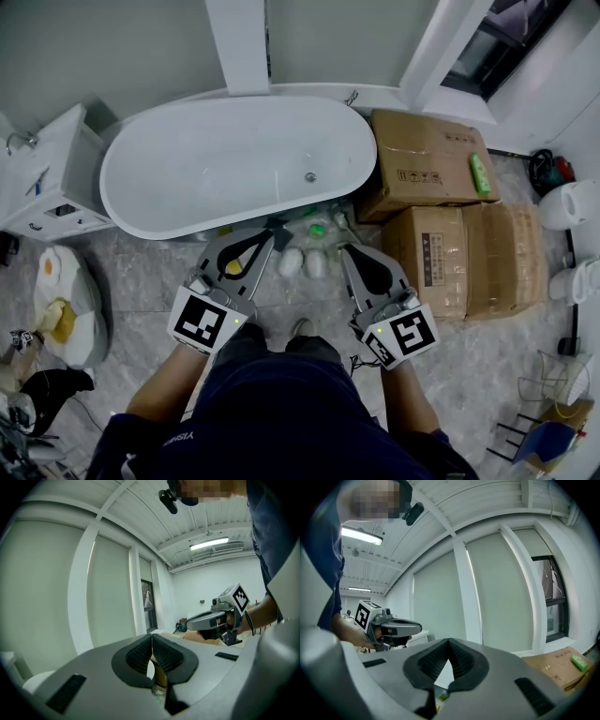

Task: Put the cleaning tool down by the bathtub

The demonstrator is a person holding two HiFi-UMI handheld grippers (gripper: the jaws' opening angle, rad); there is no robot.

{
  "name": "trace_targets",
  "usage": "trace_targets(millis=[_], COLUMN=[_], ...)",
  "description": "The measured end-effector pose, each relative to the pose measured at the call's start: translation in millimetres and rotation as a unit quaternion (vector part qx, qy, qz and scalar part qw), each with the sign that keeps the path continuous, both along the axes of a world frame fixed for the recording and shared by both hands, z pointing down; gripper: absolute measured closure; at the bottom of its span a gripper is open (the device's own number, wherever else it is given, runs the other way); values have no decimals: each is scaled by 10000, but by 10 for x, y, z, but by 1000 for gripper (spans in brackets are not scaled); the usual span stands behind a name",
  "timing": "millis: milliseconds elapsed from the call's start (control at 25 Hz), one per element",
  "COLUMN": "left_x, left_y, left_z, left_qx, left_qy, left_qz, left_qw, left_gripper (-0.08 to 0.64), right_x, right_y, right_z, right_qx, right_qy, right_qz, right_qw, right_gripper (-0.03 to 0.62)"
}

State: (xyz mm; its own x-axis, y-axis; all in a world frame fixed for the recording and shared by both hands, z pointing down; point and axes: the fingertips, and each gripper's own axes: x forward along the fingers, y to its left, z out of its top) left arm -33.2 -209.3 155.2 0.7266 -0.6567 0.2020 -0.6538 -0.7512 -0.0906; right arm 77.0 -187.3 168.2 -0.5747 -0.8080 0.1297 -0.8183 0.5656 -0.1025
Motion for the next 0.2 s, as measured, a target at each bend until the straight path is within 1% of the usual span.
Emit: trace_targets(millis=[200], left_x=[13], left_y=[-30], left_z=[-9], left_qx=[-13], left_qy=[17], left_qz=[32], left_qw=[10000], left_gripper=[528], right_x=[-6], right_y=[-26], right_z=[14], right_qx=[-15], right_qy=[10], right_qz=[-21], right_qw=[10000], right_gripper=[589])
